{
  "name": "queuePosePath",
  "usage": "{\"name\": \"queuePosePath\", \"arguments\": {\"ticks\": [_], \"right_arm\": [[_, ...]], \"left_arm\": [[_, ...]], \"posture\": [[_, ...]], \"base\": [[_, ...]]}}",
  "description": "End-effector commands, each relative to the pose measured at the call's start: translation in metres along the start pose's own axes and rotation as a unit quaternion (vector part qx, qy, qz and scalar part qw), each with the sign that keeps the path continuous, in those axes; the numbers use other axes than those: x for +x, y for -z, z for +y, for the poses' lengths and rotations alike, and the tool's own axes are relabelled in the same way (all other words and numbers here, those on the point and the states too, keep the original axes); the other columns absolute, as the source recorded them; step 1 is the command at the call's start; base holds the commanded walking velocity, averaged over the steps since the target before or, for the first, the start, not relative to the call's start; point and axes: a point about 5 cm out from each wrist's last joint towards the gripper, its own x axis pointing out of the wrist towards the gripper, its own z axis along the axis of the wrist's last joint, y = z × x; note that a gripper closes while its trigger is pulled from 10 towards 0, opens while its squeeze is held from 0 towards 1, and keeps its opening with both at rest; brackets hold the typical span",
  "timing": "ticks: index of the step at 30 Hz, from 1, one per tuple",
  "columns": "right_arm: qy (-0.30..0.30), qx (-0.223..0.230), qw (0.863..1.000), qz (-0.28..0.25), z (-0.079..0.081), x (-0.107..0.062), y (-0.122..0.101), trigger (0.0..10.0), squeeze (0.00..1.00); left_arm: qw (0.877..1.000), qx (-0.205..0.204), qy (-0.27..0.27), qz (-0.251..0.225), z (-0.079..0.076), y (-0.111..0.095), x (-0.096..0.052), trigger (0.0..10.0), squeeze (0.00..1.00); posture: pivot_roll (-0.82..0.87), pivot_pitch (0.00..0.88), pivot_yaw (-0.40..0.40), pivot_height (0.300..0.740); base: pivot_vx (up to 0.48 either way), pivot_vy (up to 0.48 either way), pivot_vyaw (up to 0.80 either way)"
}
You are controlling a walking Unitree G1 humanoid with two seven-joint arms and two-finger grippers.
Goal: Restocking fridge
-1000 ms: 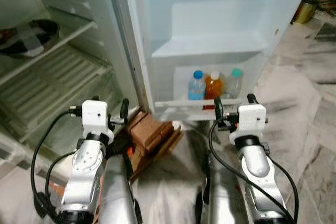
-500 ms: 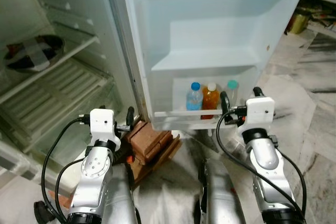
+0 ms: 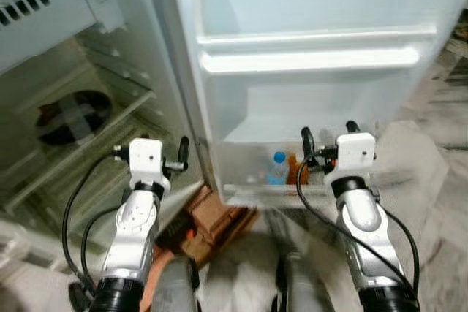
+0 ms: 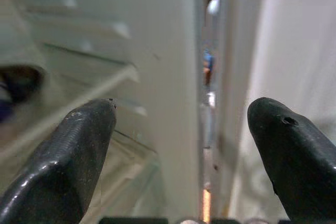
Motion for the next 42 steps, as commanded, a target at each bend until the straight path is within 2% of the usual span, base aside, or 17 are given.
{"name": "queuePosePath", "arguments": {"ticks": [1, 5, 13, 17, 22, 32, 42], "right_arm": [[-0.004, 0.0, 1.0, 0.005, 0.0, 0.0, 0.002, 10.0, 0.0], [-0.007, -0.002, 1.0, 0.022, 0.001, -0.004, 0.009, 10.0, 0.0], [-0.012, -0.012, 0.999, 0.048, 0.0, -0.017, 0.02, 10.0, 0.0], [-0.016, -0.01, 0.998, 0.057, 0.001, -0.018, 0.024, 10.0, 0.0], [-0.024, -0.01, 0.998, 0.059, 0.003, -0.015, 0.024, 10.0, 0.0], [-0.048, -0.019, 0.997, 0.063, 0.01, -0.018, 0.027, 10.0, 0.0], [-0.055, -0.02, 0.997, 0.053, 0.014, -0.012, 0.024, 10.0, 0.0]], "left_arm": [[1.0, 0.006, -0.008, 0.01, 0.001, 0.005, -0.002, 10.0, 0.0], [1.0, 0.011, -0.016, 0.019, 0.005, 0.011, -0.006, 10.0, 0.0], [0.998, 0.037, -0.036, 0.045, 0.024, 0.024, -0.023, 10.0, 0.0], [0.997, 0.047, -0.046, 0.039, 0.021, 0.022, -0.018, 10.0, 0.0], [0.997, 0.04, -0.045, 0.038, 0.012, 0.02, -0.012, 10.0, 0.0], [0.997, 0.045, -0.048, 0.032, 0.011, 0.018, -0.01, 10.0, 0.0], [0.998, 0.049, -0.034, 0.024, 0.009, 0.014, -0.005, 10.0, 0.0]], "posture": [[-0.03, 0.0, 0.037, 0.74], [-0.03, 0.0, 0.029, 0.74], [-0.03, 0.0, 0.021, 0.74], [-0.03, 0.0, 0.02, 0.74], [-0.04, 0.0, 0.022, 0.74], [-0.03, 0.0, 0.027, 0.74], [-0.03, 0.0, 0.031, 0.74]], "base": [[0.0, 0.0, 0.0], [0.0, 0.0, 0.0], [0.0, 0.0, 0.0], [0.0, 0.0, 0.0], [-0.291, 0.0, 0.0], [-0.382, 0.0, 0.0], [-0.157, -0.395, 0.0]]}}
